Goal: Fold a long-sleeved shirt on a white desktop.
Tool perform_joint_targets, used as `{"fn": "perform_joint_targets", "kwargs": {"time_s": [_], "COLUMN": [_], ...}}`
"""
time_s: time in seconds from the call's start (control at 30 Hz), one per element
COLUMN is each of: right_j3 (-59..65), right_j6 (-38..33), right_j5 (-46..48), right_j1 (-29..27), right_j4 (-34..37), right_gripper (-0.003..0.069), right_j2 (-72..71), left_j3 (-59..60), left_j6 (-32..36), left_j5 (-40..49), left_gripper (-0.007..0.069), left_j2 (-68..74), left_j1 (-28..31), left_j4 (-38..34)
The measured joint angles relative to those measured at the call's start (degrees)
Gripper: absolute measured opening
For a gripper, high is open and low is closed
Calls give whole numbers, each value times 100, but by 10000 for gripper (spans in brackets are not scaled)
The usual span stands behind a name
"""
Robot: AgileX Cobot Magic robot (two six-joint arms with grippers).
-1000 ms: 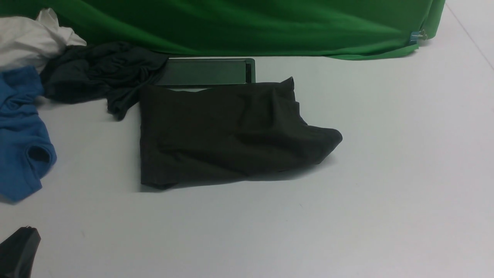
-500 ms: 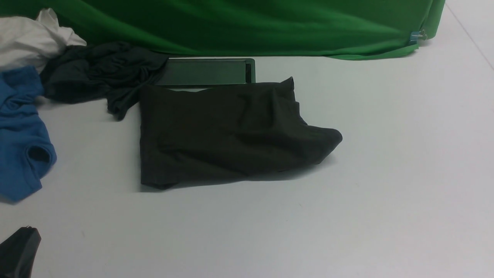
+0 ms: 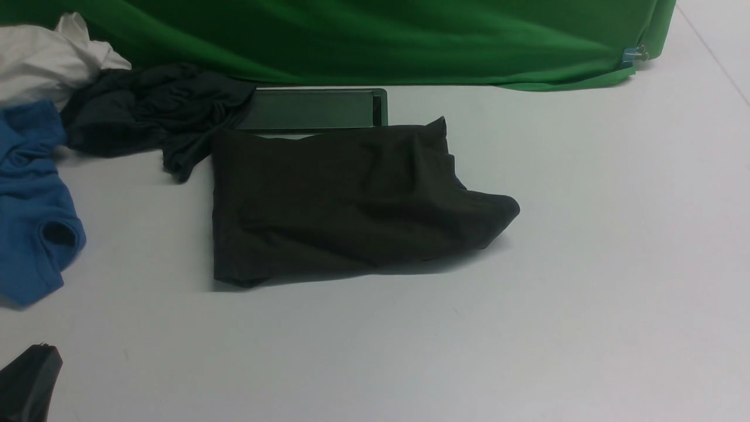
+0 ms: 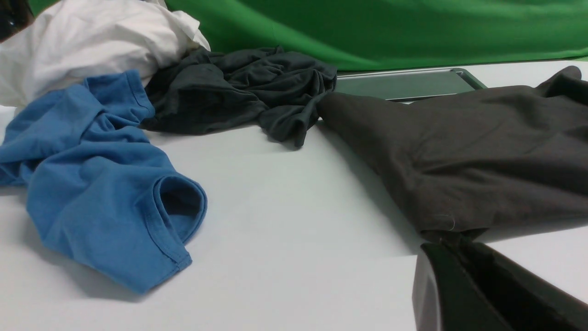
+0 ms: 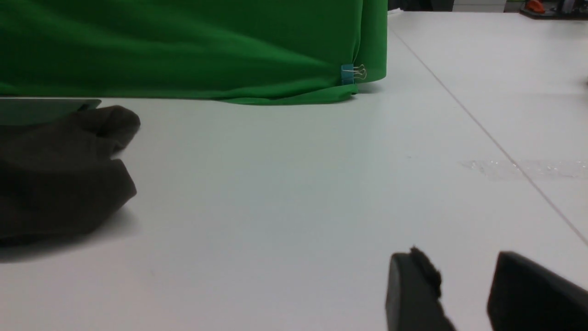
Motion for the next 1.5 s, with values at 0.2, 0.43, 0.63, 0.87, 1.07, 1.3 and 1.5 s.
{"fn": "perform_joint_targets", "kwargs": {"time_s": [0.2,0.43,0.63,0.87,1.07,1.3,1.5], "right_j3": [0,0,0,0,0,0,0], "right_j6": [0,0,0,0,0,0,0], "right_j5": [0,0,0,0,0,0,0], "right_j1": [0,0,0,0,0,0,0], "right_j4": [0,0,0,0,0,0,0], "right_gripper": [240,240,240,240,240,240,240], "right_j2": [0,0,0,0,0,0,0], "left_j3": [0,0,0,0,0,0,0], "left_j6": [0,0,0,0,0,0,0], "left_j5": [0,0,0,0,0,0,0], "left_gripper": [20,20,20,20,20,20,20], "left_j2": [0,0,0,0,0,0,0], "left_j1": [83,136,136,136,68,-52,-52], "left_j4": [0,0,0,0,0,0,0]}}
